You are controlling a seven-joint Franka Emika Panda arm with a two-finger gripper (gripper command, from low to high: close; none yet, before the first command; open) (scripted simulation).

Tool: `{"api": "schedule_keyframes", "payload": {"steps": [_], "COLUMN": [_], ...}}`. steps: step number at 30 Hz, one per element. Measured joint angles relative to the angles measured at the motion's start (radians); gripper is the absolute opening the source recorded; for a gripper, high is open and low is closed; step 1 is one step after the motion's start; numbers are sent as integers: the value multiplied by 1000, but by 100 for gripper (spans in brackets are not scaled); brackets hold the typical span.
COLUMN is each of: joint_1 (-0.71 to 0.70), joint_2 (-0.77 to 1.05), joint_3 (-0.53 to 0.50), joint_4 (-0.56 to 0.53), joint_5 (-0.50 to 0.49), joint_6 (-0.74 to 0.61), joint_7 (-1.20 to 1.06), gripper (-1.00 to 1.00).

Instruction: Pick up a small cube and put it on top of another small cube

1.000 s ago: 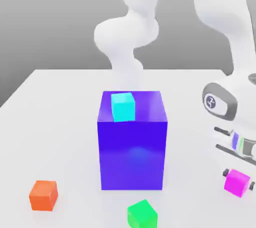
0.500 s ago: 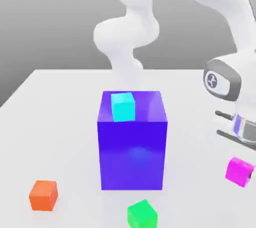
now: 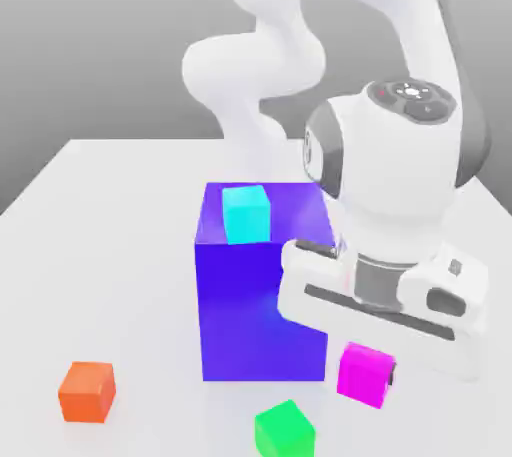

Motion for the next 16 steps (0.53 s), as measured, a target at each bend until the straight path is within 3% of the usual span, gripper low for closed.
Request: {"api": "schedule_keyframes", "payload": {"steps": [5,12,13,16], "joint_1": [-70,-112,-120,-120], "joint_2": [-27,96,122,122], "joint_3": [-23,14,24,24], "joint_4": [-27,-43,-42,-42], "joint_5": [5,76,91,91], "joint_6": [2,141,163,163], "joint_7": [-217,-334,-345,-345], "gripper": [-100,-100,100,100]}}
